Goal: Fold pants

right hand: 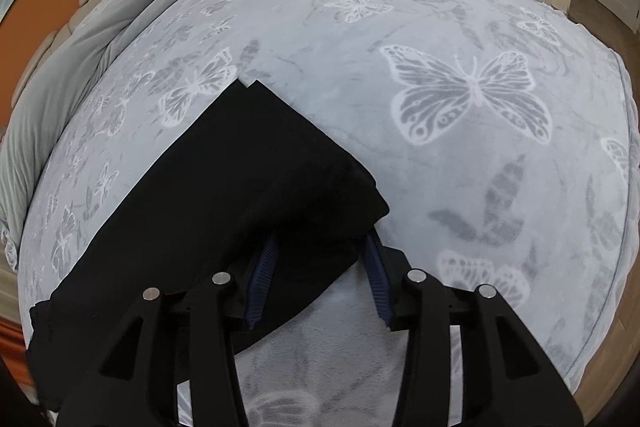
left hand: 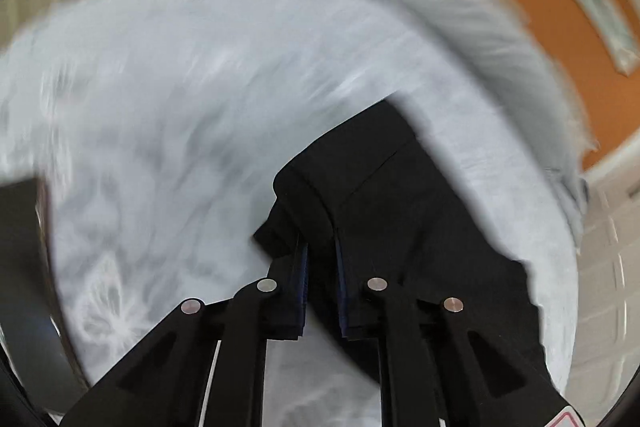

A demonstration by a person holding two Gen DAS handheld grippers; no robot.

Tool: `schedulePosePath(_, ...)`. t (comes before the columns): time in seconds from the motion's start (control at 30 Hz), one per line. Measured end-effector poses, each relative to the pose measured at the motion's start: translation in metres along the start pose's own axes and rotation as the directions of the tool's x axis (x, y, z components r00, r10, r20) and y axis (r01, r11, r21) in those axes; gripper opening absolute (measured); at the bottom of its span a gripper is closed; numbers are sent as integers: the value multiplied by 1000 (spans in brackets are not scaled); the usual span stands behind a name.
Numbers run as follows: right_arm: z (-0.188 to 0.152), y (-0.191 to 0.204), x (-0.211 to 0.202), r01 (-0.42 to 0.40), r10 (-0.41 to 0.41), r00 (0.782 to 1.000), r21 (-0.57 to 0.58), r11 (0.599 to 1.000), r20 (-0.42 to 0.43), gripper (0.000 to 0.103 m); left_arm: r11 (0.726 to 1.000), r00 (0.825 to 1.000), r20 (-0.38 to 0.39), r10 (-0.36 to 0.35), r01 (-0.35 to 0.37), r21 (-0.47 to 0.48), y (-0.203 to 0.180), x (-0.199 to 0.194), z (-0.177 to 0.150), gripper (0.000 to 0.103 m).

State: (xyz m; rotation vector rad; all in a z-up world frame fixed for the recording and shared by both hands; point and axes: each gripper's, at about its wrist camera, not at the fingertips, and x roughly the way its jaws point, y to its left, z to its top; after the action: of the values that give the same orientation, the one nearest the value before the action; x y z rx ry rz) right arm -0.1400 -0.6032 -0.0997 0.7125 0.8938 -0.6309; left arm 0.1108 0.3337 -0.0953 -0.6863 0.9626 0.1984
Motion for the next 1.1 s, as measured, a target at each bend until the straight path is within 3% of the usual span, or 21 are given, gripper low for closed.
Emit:
schedulePosePath(0.07, 1, -2, -1, -22, 23, 1000, 3, 1000, -8, 43, 998, 999, 24, -44, 45, -50, 5, -3, -2, 20)
schedulePosePath(0.13, 2, -4, -2, -46, 46, 999, 15, 999, -13, 47, 997, 995, 68, -73, 76, -34, -2, -20, -6, 39)
schedulePosePath(0.17, 3, -7, -3, -60, 60, 998, 32, 998, -18, 48, 996, 993, 86, -78, 82, -39, -3, -27, -8, 63)
schedulePosePath(0.2, 4, -10, -5, -76, 77, 997, 57, 995, -21, 53, 994, 992, 97, -85, 92, -64, -1, -32, -12, 73)
schedulePosePath(0.23, 4, -12, -7, -84, 85, 996, 81, 993, -18, 60, 990, 990, 91, -105, 113, -88, 1, -34, -14, 73)
schedulePosePath(0.3, 6, -19, -20, -100, 99, 995, 137, 986, 13, 62, 969, 982, 28, -185, 187, -159, 6, -29, -17, 74)
schedulePosePath(0.37, 7, -25, -37, -126, 115, 991, 169, 978, 70, 62, 948, 976, -5, -218, 211, -237, 18, -27, -23, 74)
schedulePosePath(0.5, 8, -28, -57, -205, 187, 976, 174, 963, 115, 63, 931, 985, -10, -174, 161, -328, 21, -28, -31, 74)
schedulePosePath(0.6, 6, -19, -46, -186, 179, 982, 127, 974, 66, 63, 947, 988, 15, -155, 153, -281, 3, -38, -37, 74)
schedulePosePath(0.73, 5, -17, -26, -119, 119, 993, 108, 987, 10, 63, 989, 997, 50, -55, 61, -131, -35, -42, -45, 74)
schedulePosePath(0.77, 4, -16, -21, -117, 118, 993, 104, 988, 0, 62, 993, 998, 49, -43, 48, -107, -42, -40, -49, 74)
schedulePosePath(0.8, 4, -15, -18, -118, 119, 993, 95, 988, -7, 52, 996, 998, 47, -40, 43, -84, -49, -39, -53, 74)
schedulePosePath(0.83, 4, -12, -18, -118, 119, 993, 81, 990, -9, 50, 998, 998, 44, -33, 36, -59, -58, -36, -57, 74)
schedulePosePath(0.97, 7, 2, -37, -115, 114, 991, 13, 993, 68, 50, 1000, 999, 34, 0, 1, -5, -76, -28, -68, 74)
schedulePosePath(1.1, 8, 3, -23, -113, 113, 994, 3, 994, 9, 50, 1000, 999, 39, 9, -10, 20, -88, -21, -68, 76)
